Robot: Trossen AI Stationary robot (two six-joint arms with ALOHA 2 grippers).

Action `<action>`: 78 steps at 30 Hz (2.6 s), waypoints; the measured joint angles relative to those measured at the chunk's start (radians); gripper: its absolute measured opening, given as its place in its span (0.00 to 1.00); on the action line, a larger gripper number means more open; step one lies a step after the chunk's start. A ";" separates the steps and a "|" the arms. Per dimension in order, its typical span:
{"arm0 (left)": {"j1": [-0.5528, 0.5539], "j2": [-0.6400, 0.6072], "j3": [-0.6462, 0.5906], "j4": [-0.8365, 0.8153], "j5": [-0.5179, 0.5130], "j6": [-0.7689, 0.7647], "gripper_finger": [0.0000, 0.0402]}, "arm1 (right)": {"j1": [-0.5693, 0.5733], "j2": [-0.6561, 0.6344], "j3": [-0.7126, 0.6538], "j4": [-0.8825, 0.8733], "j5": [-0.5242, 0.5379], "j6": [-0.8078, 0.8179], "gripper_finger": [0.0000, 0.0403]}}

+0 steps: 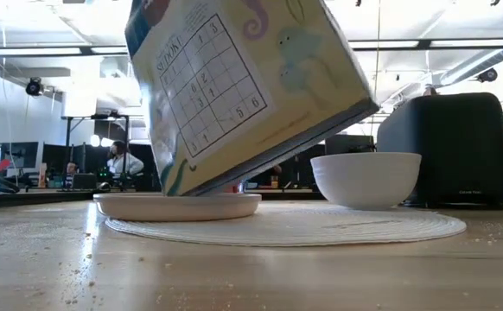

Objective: Arrange a breakfast setting
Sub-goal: Pour the cereal from the cereal box into the white bowl

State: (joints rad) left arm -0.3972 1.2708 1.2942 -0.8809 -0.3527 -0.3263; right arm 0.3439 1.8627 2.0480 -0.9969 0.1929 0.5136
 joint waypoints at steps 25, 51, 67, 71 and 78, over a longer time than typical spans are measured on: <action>-0.044 0.023 0.117 -0.067 0.072 -0.001 0.00 | 0.015 -0.005 0.001 0.111 -0.142 -0.127 0.06; -0.175 0.475 0.634 -0.360 0.008 -0.020 0.00 | 0.157 -0.002 0.000 0.060 -0.200 -0.132 0.06; -0.186 0.731 0.918 -0.492 -0.034 -0.053 0.00 | 0.216 -0.002 -0.039 0.038 -0.208 -0.104 0.06; -0.187 0.732 0.906 -0.486 -0.022 -0.060 0.00 | 0.229 -0.002 -0.069 0.048 -0.180 -0.079 0.06; -0.187 0.732 0.905 -0.482 -0.023 -0.053 0.00 | 0.234 -0.002 -0.085 0.041 -0.155 -0.059 0.06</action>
State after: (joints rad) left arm -0.5846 2.0026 2.1990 -1.3628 -0.3756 -0.3791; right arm 0.5781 1.8610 1.9625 -0.9555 0.0376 0.4547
